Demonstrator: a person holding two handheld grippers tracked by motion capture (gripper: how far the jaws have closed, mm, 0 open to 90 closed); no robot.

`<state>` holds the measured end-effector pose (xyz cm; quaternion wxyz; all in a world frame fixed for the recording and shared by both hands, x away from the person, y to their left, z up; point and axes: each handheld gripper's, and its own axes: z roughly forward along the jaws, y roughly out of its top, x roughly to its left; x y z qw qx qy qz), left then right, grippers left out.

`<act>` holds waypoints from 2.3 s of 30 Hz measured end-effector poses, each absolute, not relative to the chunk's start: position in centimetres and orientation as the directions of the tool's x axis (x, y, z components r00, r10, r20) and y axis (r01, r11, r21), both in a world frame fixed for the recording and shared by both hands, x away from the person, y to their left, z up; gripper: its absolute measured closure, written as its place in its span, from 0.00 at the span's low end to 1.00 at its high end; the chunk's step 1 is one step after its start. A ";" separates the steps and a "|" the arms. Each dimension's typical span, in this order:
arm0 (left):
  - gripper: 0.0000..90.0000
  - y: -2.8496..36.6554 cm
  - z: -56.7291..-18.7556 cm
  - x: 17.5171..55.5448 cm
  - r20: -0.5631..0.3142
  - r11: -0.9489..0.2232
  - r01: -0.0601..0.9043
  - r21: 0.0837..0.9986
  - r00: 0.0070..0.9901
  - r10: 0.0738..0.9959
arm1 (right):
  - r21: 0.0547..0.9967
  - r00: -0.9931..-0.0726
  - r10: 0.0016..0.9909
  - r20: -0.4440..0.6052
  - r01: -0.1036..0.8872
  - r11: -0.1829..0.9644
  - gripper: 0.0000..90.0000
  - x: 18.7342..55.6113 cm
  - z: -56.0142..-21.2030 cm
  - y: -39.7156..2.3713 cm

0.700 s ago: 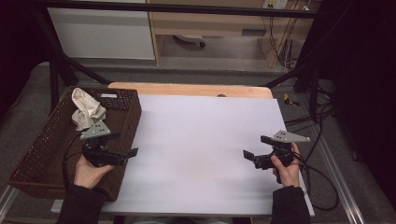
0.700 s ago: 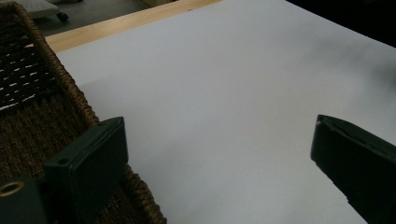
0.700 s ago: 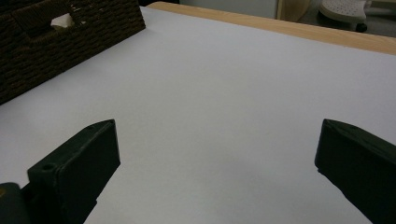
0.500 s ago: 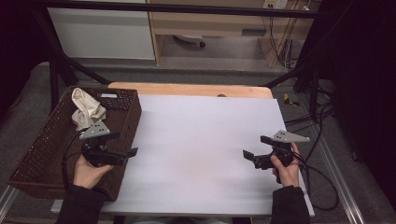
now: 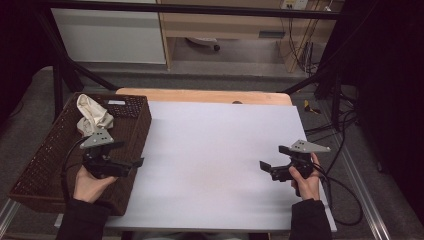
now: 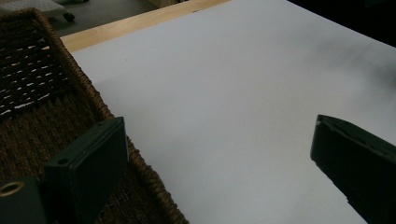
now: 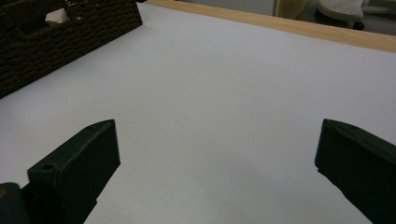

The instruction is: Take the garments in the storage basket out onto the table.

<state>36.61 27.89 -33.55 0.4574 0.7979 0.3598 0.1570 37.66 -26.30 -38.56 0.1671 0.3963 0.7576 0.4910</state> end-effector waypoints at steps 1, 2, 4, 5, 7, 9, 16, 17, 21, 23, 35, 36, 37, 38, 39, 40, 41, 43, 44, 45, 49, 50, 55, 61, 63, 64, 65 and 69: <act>0.05 28.0 -33.5 36.6 -0.078 -0.321 0.430 0.844 0.689 0.720 | 0.876 -0.631 0.764 0.137 0.437 0.204 0.01 37.7 -38.6 -26.3; 0.05 28.0 -33.5 36.6 -0.076 -0.321 0.429 0.844 0.689 0.721 | 0.875 -0.632 0.763 0.139 0.439 0.205 0.01 37.7 -38.6 -26.3; 0.05 28.2 -33.4 36.5 -0.077 -0.319 0.431 0.844 0.686 0.723 | 0.874 -0.632 0.762 0.142 0.442 0.204 0.01 37.7 -38.6 -26.2; 0.05 28.3 -33.3 36.5 -0.076 -0.317 0.431 0.845 0.684 0.726 | 0.874 -0.632 0.762 0.140 0.441 0.205 0.01 37.7 -38.6 -26.2; 0.05 28.5 -33.3 36.5 -0.078 -0.315 0.434 0.844 0.680 0.729 | 0.873 -0.632 0.762 0.141 0.442 0.205 0.01 37.7 -38.6 -26.2; 0.05 28.7 -33.4 36.6 -0.081 -0.313 0.440 0.842 0.676 0.733 | 0.874 -0.633 0.761 0.143 0.441 0.203 0.01 37.7 -38.6 -26.2; 0.05 29.2 -33.3 36.6 -0.074 -0.315 0.449 0.836 0.662 0.746 | 0.872 -0.637 0.758 0.142 0.444 0.209 0.01 37.7 -38.7 -26.1; 0.05 29.3 -33.2 36.6 -0.077 -0.313 0.451 0.836 0.661 0.746 | 0.872 -0.636 0.758 0.143 0.444 0.208 0.01 37.8 -38.7 -26.1; 0.05 29.8 -33.1 36.5 -0.079 -0.305 0.454 0.837 0.653 0.753 | 0.871 -0.633 0.760 0.143 0.445 0.207 0.01 37.8 -38.8 -26.1; 0.05 30.0 -33.0 36.5 -0.079 -0.305 0.455 0.836 0.651 0.755 | 0.870 -0.633 0.762 0.138 0.446 0.213 0.01 37.8 -38.8 -26.0; 0.05 31.1 -32.0 36.2 -0.070 -0.296 0.460 0.837 0.626 0.776 | 0.868 -0.635 0.761 0.133 0.445 0.219 0.01 37.8 -39.0 -25.8; 0.05 31.2 -32.0 36.2 -0.069 -0.296 0.460 0.837 0.626 0.777 | 0.868 -0.635 0.761 0.132 0.445 0.221 0.01 37.8 -39.0 -25.8; 0.05 31.3 -31.8 36.2 -0.063 -0.300 0.461 0.835 0.622 0.781 | 0.868 -0.635 0.761 0.133 0.446 0.221 0.01 37.8 -39.0 -25.8; 0.05 31.4 -31.7 36.2 -0.056 -0.303 0.461 0.834 0.617 0.785 | 0.867 -0.635 0.761 0.132 0.446 0.221 0.01 37.8 -39.0 -25.8; 0.05 31.5 -31.6 36.2 -0.055 -0.304 0.461 0.834 0.617 0.785 | 0.868 -0.633 0.763 0.132 0.446 0.220 0.01 37.8 -39.0 -25.8; 0.05 31.6 -31.5 36.2 -0.060 -0.296 0.461 0.836 0.614 0.787 | 0.866 -0.632 0.764 0.131 0.448 0.221 0.01 37.8 -39.0 -25.8; 0.05 31.8 -31.4 36.2 -0.060 -0.294 0.461 0.837 0.612 0.789 | 0.866 -0.630 0.765 0.132 0.448 0.220 0.01 37.8 -39.0 -25.8; 0.05 32.2 -31.1 36.2 -0.059 -0.287 0.459 0.841 0.605 0.794 | 0.870 -0.631 0.764 0.133 0.444 0.216 0.01 37.8 -38.9 -25.8; 0.05 32.3 -30.9 36.1 -0.050 -0.291 0.456 0.841 0.600 0.798 | 0.871 -0.631 0.764 0.134 0.443 0.213 0.01 37.8 -38.9 -25.8; 0.05 32.5 -30.8 36.1 -0.049 -0.292 0.458 0.839 0.600 0.799 | 0.871 -0.630 0.764 0.135 0.444 0.212 0.01 37.8 -38.9 -25.8; 0.05 33.1 -30.0 36.1 -0.038 -0.292 0.456 0.840 0.588 0.808 | 0.869 -0.631 0.765 0.132 0.445 0.217 0.01 37.8 -38.9 -25.8; 0.05 33.3 -29.7 36.1 -0.033 -0.295 0.455 0.840 0.586 0.810 | 0.870 -0.631 0.764 0.133 0.444 0.215 0.01 37.8 -38.9 -25.8; 0.05 34.2 -28.6 36.4 -0.020 -0.301 0.466 0.832 0.567 0.823 | 0.871 -0.630 0.765 0.134 0.444 0.213 0.01 37.8 -38.9 -25.9; 0.05 34.9 -27.7 37.3 0.001 -0.315 0.486 0.815 0.543 0.839 | 0.869 -0.630 0.765 0.132 0.445 0.216 0.01 37.8 -38.9 -25.8; 0.05 35.0 -27.5 37.6 0.005 -0.317 0.491 0.812 0.536 0.844 | 0.870 -0.632 0.764 0.130 0.443 0.218 0.01 37.8 -38.9 -25.8; 0.05 35.1 -27.4 37.8 0.005 -0.315 0.496 0.809 0.531 0.847 | 0.869 -0.631 0.764 0.132 0.444 0.217 0.01 37.8 -38.9 -25.8; 0.05 35.2 -27.3 38.0 0.008 -0.318 0.497 0.808 0.529 0.849 | 0.869 -0.632 0.764 0.132 0.444 0.217 0.01 37.8 -38.9 -25.8; 0.04 35.6 -27.4 39.0 -0.003 -0.302 0.510 0.805 0.513 0.858 | 0.869 -0.632 0.764 0.132 0.444 0.218 0.01 37.8 -38.9 -25.8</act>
